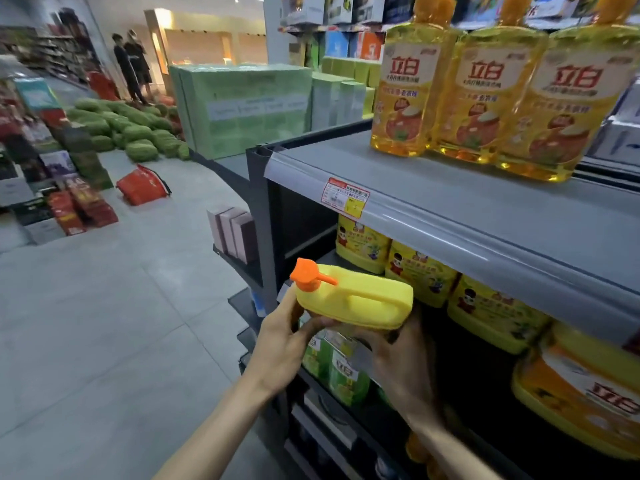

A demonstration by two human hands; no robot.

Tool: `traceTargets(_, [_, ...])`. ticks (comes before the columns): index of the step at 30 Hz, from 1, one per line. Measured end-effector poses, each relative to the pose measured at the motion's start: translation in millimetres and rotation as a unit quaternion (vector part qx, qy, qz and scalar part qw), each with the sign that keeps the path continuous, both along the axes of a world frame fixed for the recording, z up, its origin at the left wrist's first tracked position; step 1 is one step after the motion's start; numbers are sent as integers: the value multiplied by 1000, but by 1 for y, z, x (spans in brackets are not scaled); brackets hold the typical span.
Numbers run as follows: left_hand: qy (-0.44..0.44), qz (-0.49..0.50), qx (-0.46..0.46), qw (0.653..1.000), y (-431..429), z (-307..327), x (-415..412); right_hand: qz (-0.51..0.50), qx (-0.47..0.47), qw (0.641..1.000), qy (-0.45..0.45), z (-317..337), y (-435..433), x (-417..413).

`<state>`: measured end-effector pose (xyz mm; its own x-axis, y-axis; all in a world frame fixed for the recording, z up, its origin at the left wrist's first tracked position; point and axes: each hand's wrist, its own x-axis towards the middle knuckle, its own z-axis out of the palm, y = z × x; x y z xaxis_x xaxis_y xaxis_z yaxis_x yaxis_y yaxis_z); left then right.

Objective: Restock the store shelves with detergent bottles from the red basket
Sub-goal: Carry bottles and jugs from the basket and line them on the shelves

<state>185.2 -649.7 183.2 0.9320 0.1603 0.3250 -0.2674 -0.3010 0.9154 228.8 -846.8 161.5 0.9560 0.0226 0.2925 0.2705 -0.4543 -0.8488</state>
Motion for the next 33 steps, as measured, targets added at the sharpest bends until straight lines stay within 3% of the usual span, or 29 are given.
traceTargets(15, [14, -90, -81, 993, 52, -10, 104, -173, 6, 985, 8, 4, 79, 41])
traceTargets(21, [27, -135, -33, 990, 63, -13, 124, -202, -6, 979, -26, -5, 99, 35])
traceTargets(27, [46, -160, 19, 986, 73, -38, 114, -195, -58, 978, 52, -34, 106, 11])
traceTargets(33, [82, -152, -5, 985, 72, -47, 102, -167, -84, 976, 111, -40, 110, 1])
